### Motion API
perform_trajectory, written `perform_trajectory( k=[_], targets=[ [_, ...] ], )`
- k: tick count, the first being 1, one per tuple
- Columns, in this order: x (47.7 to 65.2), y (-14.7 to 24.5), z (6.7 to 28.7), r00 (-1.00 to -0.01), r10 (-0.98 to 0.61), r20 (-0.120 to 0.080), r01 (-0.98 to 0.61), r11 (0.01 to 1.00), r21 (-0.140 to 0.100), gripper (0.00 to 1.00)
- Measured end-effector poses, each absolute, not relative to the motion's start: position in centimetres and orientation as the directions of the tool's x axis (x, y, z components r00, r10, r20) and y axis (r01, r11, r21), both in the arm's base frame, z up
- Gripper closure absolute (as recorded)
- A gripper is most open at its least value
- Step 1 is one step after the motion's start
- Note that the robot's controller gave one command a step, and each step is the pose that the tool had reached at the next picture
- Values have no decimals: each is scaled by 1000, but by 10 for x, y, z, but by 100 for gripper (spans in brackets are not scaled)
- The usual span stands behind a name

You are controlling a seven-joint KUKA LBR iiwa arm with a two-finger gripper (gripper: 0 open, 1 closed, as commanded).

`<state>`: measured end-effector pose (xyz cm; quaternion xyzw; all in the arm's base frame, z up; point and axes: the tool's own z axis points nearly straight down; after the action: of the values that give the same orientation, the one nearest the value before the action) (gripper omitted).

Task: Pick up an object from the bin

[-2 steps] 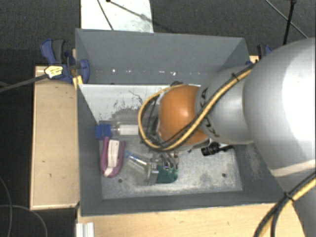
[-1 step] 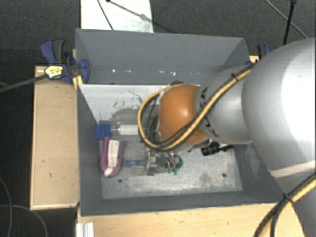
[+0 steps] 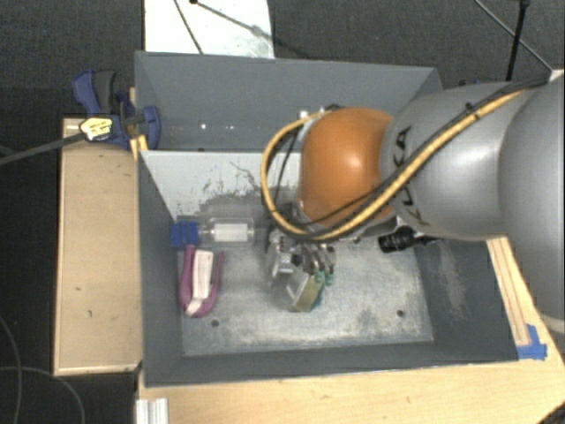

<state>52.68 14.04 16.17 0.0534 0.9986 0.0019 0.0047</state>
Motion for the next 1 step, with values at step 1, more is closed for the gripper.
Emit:
perform_trajectory(
  k=[1],
  targets=[
    [525,140,157,-994,110,-1,110,994,2,0]
  ],
)
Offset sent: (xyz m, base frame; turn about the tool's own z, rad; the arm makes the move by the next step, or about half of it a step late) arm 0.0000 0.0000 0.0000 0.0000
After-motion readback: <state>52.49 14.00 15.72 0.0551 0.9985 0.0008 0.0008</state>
